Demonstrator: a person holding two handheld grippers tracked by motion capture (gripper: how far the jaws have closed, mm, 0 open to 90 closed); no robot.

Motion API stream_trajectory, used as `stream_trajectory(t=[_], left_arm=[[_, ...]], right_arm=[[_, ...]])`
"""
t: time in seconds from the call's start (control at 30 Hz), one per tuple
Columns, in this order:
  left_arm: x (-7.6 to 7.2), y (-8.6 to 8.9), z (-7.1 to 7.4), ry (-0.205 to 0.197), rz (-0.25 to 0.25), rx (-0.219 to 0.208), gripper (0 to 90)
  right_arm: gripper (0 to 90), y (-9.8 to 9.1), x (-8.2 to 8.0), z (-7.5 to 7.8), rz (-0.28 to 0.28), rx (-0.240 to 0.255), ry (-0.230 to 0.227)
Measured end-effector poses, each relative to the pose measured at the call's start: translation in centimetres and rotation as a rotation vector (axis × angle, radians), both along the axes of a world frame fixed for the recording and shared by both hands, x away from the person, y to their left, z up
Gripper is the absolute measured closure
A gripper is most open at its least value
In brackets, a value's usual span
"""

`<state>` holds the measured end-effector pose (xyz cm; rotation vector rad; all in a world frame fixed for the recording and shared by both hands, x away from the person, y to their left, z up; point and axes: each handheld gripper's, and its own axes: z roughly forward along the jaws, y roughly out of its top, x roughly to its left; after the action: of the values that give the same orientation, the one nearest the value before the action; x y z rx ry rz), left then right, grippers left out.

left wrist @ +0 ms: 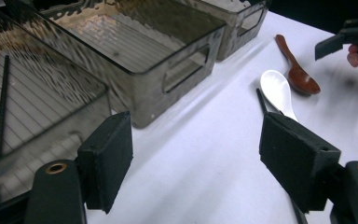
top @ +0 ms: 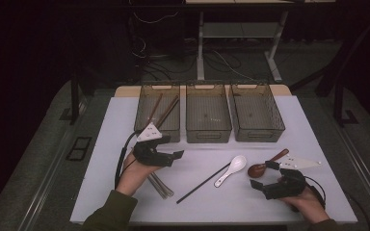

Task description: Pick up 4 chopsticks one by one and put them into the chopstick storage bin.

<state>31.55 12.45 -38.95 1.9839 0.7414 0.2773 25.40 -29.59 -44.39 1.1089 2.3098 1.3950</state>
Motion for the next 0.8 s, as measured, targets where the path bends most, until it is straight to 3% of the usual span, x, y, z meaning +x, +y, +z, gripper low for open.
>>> stream_trajectory(t=[0.37, 0.67, 0.8], left_arm=[[-2.3, -0.4, -1.6, -0.014, 0.0, -0.007, 25.4], [-4.1, -1.5, -3.3, 0.029, -0.05, 0.009, 30.5], [-4.7, -2.1, -3.7, 0.042, -0.069, 0.024, 36.9]], right_arm=[[1.5, -0.1, 0.0, 0.0, -0.001, 0.0, -0.003], [1.5, 0.0, 0.0, 0.0, 0.001, -0.002, -0.005], [1.5, 0.0, 0.1, 0.0, 0.004, -0.004, -0.004]])
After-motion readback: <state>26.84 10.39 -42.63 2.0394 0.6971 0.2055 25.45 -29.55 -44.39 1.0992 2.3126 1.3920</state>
